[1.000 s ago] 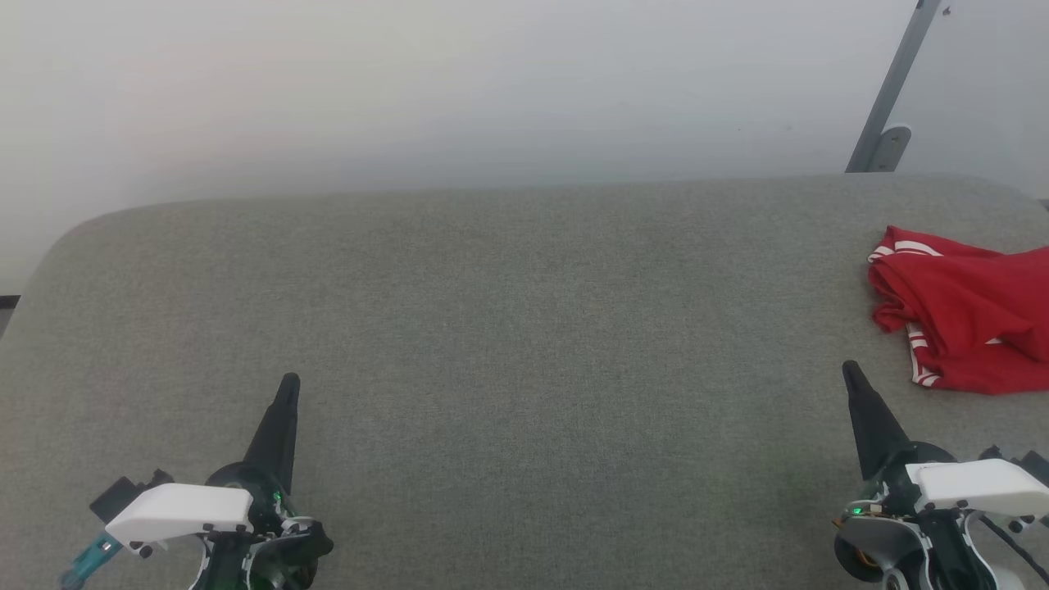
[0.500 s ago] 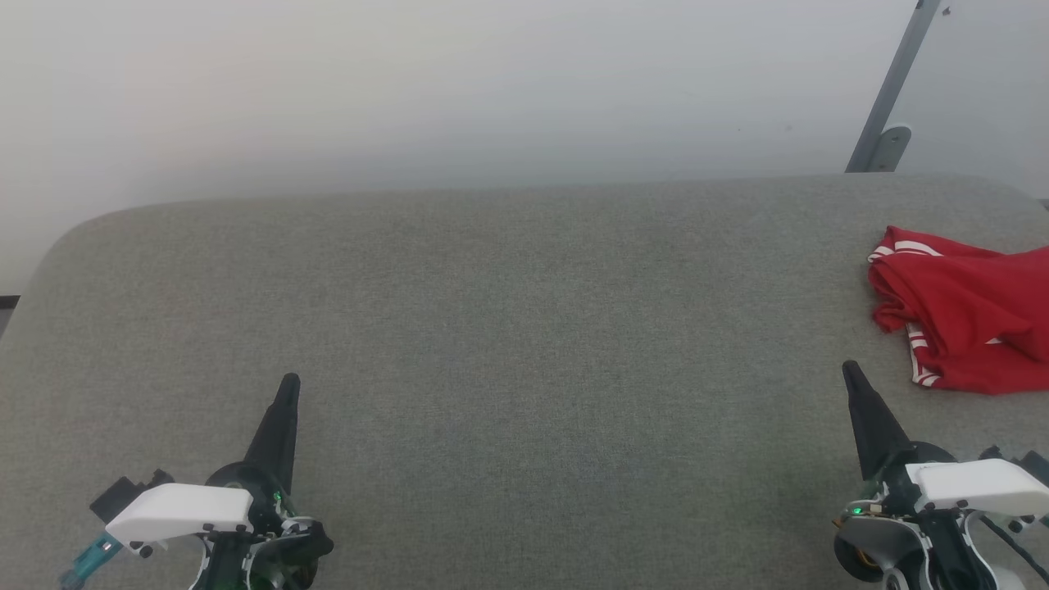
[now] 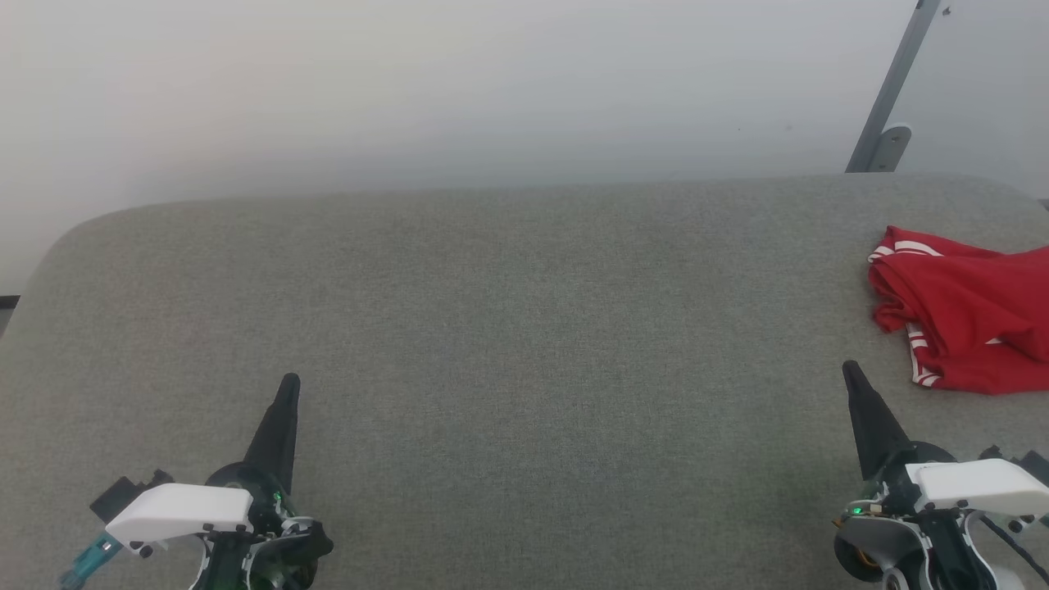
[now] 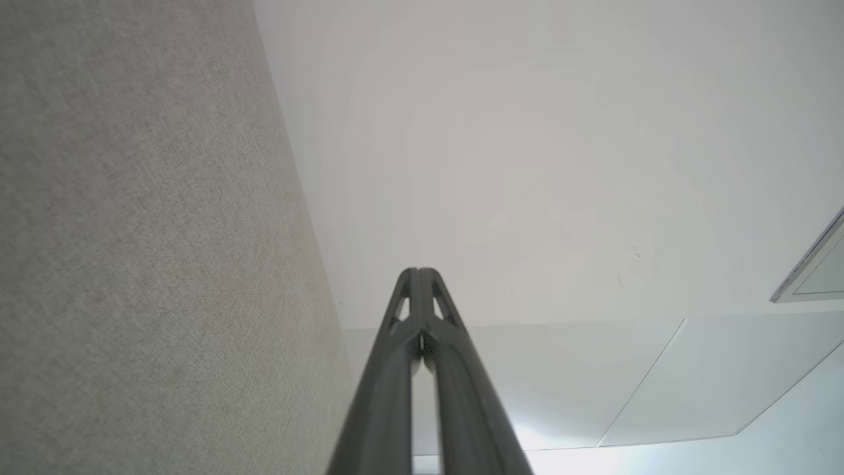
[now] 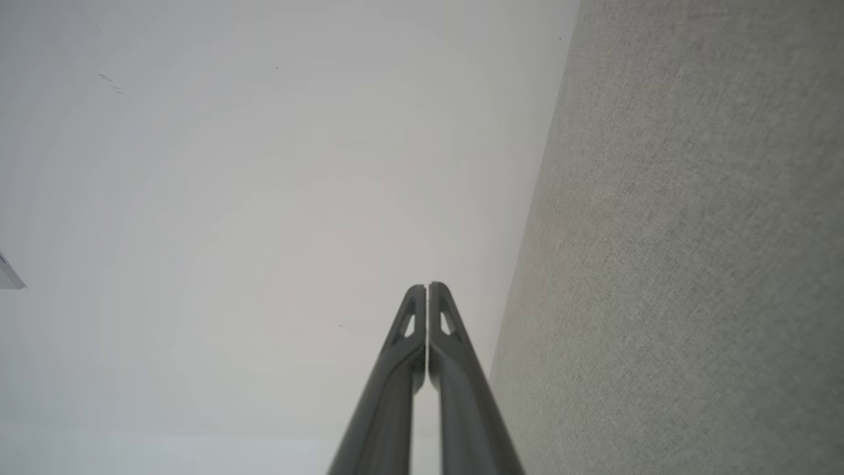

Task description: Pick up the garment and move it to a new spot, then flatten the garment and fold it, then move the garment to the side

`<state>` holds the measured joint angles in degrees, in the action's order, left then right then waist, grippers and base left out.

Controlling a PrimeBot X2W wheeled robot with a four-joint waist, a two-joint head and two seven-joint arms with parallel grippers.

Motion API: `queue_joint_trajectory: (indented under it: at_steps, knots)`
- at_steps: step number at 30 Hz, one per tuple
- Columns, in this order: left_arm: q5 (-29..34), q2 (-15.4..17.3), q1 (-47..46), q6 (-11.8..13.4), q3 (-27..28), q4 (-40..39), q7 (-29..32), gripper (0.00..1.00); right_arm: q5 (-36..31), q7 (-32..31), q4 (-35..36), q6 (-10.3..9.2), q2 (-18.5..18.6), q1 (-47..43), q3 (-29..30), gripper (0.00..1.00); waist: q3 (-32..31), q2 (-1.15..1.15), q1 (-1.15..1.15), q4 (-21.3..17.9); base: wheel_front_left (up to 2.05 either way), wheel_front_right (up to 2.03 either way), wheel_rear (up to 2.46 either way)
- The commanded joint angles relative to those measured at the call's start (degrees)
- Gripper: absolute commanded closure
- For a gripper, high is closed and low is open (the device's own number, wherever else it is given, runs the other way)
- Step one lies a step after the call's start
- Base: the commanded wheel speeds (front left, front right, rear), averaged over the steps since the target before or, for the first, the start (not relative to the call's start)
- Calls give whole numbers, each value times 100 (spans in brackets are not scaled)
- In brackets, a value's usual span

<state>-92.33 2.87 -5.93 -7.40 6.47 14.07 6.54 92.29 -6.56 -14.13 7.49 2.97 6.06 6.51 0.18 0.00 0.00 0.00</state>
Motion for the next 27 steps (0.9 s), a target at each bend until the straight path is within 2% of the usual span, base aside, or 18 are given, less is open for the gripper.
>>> queue_joint_trajectory:
  at_steps: [1,27]
  knots:
    - [-14,-13,-65,-16,20,1,20,100,23,-17,25,0,-19,35,6,100,0,0,0,0,0,0,0]
    - [-11,-14,-66,-16,21,1,22,100,23,-16,25,0,-19,34,5,100,0,0,0,0,0,0,0]
